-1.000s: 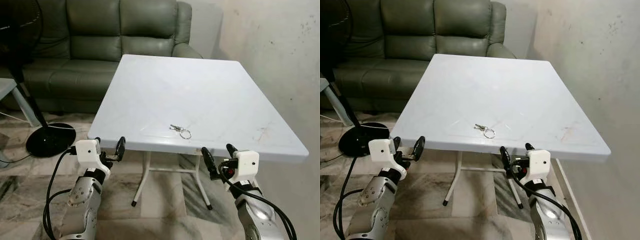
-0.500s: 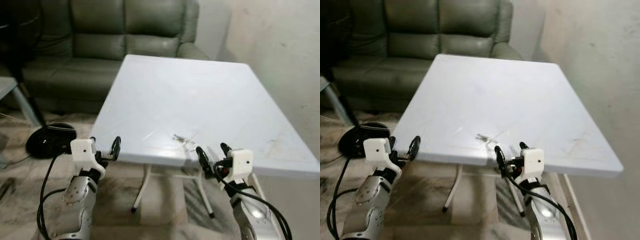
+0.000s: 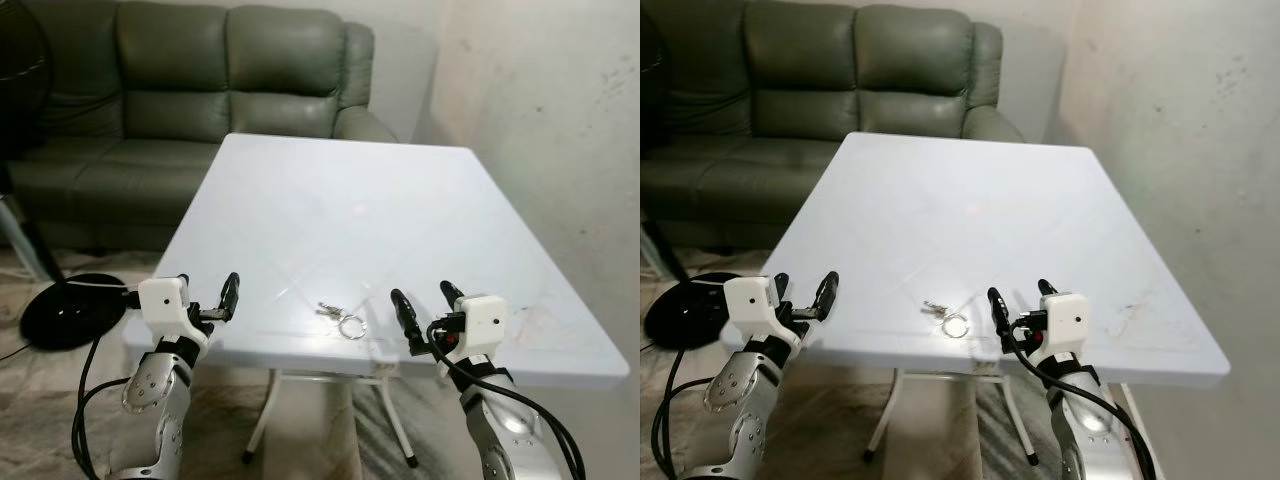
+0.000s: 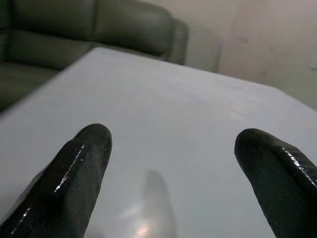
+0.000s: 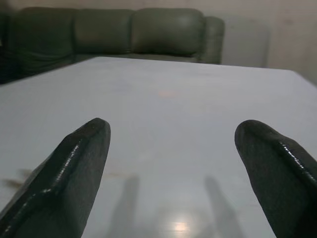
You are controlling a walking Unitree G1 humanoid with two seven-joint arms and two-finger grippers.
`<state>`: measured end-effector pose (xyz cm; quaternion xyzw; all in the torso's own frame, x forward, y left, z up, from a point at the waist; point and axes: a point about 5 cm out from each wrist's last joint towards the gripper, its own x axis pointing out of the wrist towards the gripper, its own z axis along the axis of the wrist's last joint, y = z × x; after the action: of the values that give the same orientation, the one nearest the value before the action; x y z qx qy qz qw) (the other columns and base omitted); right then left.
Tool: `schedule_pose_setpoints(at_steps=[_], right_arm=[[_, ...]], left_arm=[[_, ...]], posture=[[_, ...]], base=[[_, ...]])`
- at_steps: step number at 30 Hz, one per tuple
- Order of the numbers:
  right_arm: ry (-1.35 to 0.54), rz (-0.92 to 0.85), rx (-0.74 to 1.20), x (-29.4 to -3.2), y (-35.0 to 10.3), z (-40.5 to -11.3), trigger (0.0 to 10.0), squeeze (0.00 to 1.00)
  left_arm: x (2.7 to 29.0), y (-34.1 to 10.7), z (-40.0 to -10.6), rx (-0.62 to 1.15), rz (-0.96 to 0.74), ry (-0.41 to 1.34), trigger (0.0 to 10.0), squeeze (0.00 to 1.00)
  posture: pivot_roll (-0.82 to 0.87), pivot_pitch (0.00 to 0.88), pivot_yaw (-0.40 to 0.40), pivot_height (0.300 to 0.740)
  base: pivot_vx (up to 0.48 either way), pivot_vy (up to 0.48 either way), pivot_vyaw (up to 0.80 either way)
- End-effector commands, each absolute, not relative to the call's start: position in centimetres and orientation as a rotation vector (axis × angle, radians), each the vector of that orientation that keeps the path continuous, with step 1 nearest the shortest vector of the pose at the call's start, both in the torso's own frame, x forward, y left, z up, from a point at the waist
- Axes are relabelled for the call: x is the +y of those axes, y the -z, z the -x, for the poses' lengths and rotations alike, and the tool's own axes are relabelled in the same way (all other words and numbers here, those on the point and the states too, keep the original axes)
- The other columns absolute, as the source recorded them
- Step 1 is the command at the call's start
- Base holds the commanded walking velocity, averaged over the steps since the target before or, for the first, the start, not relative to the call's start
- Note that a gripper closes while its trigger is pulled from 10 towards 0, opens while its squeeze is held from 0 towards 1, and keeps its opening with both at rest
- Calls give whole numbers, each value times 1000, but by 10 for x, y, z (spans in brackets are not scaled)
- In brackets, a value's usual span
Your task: Hang keys on a hook
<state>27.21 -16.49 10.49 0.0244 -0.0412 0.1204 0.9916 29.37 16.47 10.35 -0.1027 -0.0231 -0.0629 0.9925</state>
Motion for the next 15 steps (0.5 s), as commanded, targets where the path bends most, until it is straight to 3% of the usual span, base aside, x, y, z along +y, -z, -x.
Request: schedule_pose_setpoints(at_steps=[1, 11, 15], right_arm=[[-235, -58, -91, -168, -108, -273, 10000, 0], [-285, 13, -92, -164, -109, -273, 10000, 0], [-289, 21, -92, -165, -110, -274, 10000, 0]], left_arm=[[159, -105, -293, -46, 182, 143, 10000, 0], [148, -99, -288, -23, 170, 177, 10000, 0], [145, -97, -286, -13, 166, 188, 10000, 0]], posture=[[39, 10, -50, 740], [39, 22, -54, 740], [40, 25, -55, 740]], base=[[0, 0, 0], [0, 0, 0], [0, 0, 717]])
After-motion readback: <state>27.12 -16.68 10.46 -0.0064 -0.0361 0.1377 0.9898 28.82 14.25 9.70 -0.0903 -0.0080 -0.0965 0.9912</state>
